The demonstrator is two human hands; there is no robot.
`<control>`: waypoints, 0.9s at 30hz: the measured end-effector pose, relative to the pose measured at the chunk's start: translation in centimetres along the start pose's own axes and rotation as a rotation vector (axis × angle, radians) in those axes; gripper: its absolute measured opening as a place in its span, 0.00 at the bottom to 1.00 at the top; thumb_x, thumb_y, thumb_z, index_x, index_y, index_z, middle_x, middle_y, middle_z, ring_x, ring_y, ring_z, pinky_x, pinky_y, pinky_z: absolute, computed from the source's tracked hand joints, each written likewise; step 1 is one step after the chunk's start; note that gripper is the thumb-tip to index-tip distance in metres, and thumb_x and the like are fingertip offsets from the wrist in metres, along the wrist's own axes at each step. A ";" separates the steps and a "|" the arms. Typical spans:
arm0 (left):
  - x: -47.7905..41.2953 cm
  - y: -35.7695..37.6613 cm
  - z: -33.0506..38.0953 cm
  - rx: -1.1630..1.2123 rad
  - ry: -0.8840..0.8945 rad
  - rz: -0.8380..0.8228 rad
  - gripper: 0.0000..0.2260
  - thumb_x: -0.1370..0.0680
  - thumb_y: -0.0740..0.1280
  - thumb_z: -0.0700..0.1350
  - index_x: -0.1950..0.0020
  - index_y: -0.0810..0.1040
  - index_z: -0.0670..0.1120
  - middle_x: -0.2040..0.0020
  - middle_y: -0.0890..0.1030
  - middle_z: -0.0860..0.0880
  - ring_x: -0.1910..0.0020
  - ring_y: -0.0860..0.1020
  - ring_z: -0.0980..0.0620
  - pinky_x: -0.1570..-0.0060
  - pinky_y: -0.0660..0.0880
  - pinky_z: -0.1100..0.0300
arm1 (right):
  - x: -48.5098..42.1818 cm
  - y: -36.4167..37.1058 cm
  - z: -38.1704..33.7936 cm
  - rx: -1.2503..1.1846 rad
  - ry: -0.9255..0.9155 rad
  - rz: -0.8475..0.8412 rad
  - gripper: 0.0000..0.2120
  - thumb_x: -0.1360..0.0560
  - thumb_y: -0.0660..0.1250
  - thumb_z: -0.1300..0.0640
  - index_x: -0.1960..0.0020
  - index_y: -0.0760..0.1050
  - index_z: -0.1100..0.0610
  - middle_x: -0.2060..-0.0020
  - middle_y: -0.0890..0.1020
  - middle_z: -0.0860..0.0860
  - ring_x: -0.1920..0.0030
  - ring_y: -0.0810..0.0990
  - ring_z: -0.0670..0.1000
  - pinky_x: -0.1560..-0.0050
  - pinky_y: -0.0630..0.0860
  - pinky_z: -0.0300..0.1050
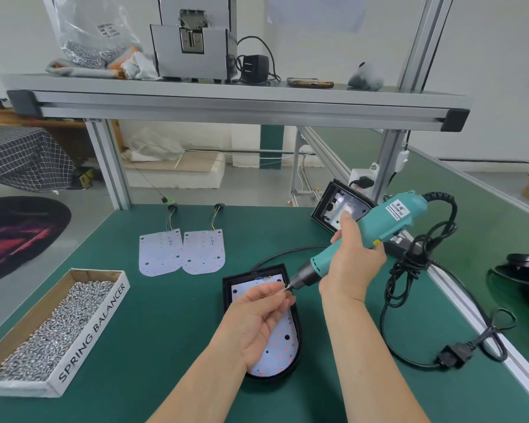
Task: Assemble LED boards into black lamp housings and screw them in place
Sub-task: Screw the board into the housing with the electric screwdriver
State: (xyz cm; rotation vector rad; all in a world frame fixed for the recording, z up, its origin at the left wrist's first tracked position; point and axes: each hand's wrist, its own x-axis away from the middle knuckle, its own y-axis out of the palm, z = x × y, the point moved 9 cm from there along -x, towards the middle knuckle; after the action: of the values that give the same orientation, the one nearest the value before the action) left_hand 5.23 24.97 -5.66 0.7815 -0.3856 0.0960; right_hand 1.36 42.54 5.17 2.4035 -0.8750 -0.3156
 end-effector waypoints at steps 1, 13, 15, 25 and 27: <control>0.0 0.1 0.0 -0.027 0.008 -0.003 0.10 0.24 0.68 0.28 0.44 0.79 0.35 0.53 0.84 0.37 0.56 0.86 0.44 0.59 0.82 0.62 | -0.1 0.0 -0.1 -0.001 -0.002 -0.002 0.13 0.27 0.73 0.59 0.62 0.69 0.54 0.77 0.73 0.44 0.75 0.72 0.45 0.71 0.71 0.37; 1.5 1.1 5.3 -1.776 0.501 0.363 0.12 0.21 0.63 0.55 0.39 0.77 0.63 0.55 0.82 0.53 0.50 0.79 0.45 0.58 0.69 0.59 | -0.5 2.2 -1.3 0.031 -0.123 -0.114 0.10 0.30 0.74 0.53 0.63 0.73 0.49 0.74 0.76 0.44 0.72 0.74 0.45 0.70 0.73 0.35; 1.1 1.9 4.9 -1.903 0.543 0.318 0.08 0.20 0.60 0.54 0.47 0.76 0.55 0.61 0.77 0.52 0.57 0.76 0.45 0.63 0.65 0.58 | -0.3 2.8 -1.0 0.057 -0.149 -0.159 0.13 0.32 0.75 0.53 0.70 0.73 0.47 0.74 0.74 0.46 0.72 0.72 0.46 0.71 0.72 0.37; -0.3 3.5 3.3 -2.172 0.580 0.180 0.08 0.17 0.56 0.51 0.53 0.67 0.51 0.56 0.80 0.48 0.59 0.76 0.43 0.66 0.61 0.57 | 0.4 4.3 1.3 0.321 -0.358 -0.320 0.19 0.29 0.72 0.50 0.66 0.67 0.60 0.75 0.68 0.43 0.73 0.67 0.47 0.68 0.67 0.43; -0.4 3.4 3.3 -2.179 0.576 0.175 0.08 0.17 0.56 0.51 0.53 0.67 0.51 0.55 0.81 0.48 0.59 0.76 0.43 0.67 0.60 0.57 | 0.4 4.4 1.5 0.323 -0.369 -0.323 0.21 0.29 0.72 0.48 0.66 0.66 0.61 0.75 0.68 0.44 0.73 0.67 0.48 0.69 0.68 0.43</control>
State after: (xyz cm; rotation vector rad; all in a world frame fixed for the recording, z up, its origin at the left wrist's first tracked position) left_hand 3.08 25.12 -1.38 -1.4216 0.1352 0.0166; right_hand -1.22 38.85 6.49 2.8456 -0.7300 -0.8180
